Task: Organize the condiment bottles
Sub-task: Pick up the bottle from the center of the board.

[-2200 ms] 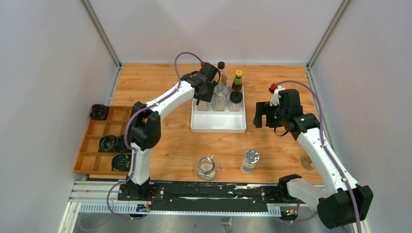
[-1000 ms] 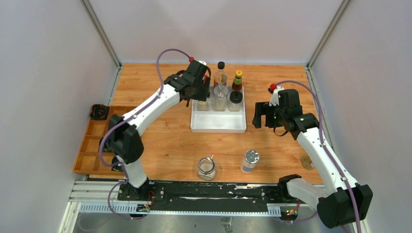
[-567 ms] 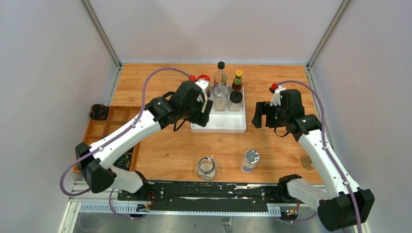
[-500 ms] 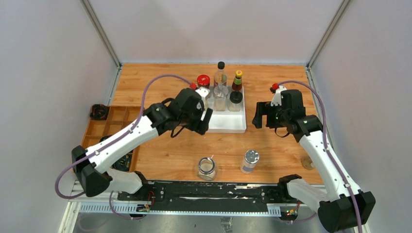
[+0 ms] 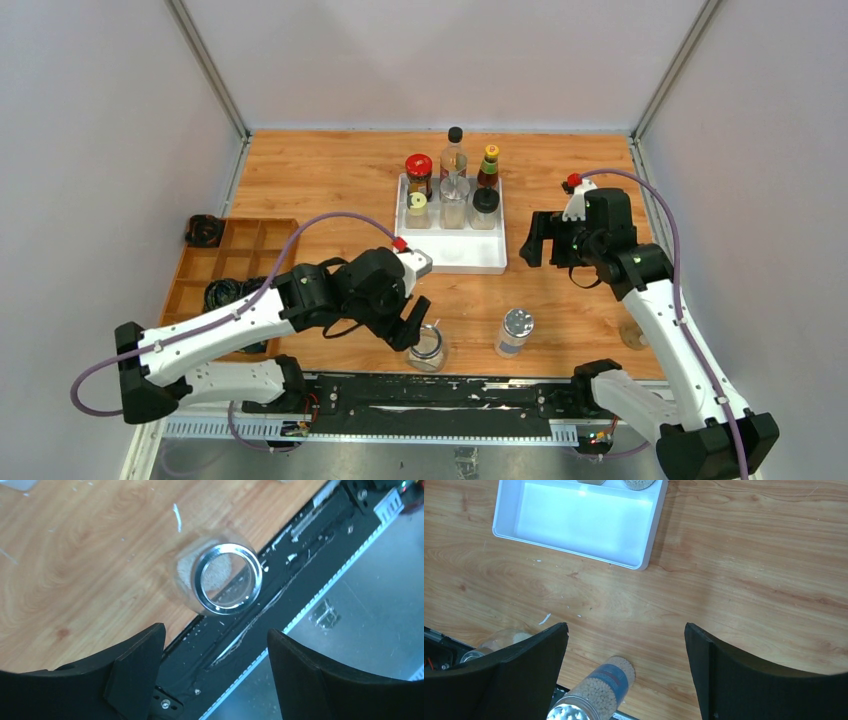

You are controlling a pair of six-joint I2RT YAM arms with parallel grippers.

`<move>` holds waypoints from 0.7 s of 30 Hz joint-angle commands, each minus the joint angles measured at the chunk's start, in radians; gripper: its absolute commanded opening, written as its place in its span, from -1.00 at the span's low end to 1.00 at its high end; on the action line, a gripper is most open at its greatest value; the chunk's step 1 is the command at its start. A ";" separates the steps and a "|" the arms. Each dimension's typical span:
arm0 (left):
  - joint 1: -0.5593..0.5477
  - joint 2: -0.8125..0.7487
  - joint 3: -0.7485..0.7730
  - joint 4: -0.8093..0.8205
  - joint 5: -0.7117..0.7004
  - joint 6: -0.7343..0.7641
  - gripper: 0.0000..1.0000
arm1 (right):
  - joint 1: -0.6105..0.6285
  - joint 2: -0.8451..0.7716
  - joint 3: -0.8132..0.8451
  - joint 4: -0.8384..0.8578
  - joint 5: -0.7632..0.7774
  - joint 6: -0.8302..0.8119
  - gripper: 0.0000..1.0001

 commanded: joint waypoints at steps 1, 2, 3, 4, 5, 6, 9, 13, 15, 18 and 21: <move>-0.085 0.032 -0.014 -0.002 0.002 -0.019 0.59 | 0.011 -0.013 0.025 -0.033 -0.018 0.022 0.84; -0.098 0.038 -0.014 -0.003 -0.002 -0.009 0.59 | 0.012 -0.014 0.025 -0.035 -0.017 0.022 0.84; -0.104 0.042 -0.014 -0.002 -0.004 0.000 0.60 | 0.013 -0.015 0.025 -0.036 -0.017 0.021 0.84; -0.105 0.043 -0.015 -0.002 -0.007 0.010 0.60 | 0.013 -0.017 0.023 -0.037 -0.016 0.021 0.85; -0.105 0.045 -0.014 -0.001 -0.008 0.022 0.61 | 0.013 -0.018 0.023 -0.037 -0.016 0.020 0.85; -0.106 0.049 -0.013 0.000 -0.009 0.033 0.62 | 0.013 -0.017 0.020 -0.037 -0.017 0.020 0.85; -0.106 0.078 -0.012 0.015 0.024 0.050 0.65 | 0.013 -0.018 0.015 -0.037 -0.017 0.018 0.85; -0.110 0.115 -0.026 0.052 0.046 0.057 0.65 | 0.013 -0.015 0.006 -0.034 -0.018 0.017 0.85; -0.110 0.135 -0.036 0.078 0.052 0.066 0.65 | 0.015 -0.014 -0.002 -0.028 -0.020 0.016 0.85; -0.111 0.173 -0.035 0.095 0.061 0.082 0.65 | 0.015 -0.012 -0.008 -0.025 -0.022 0.014 0.85; -0.111 0.206 -0.035 0.106 0.064 0.100 0.65 | 0.014 -0.012 -0.011 -0.022 -0.022 0.011 0.85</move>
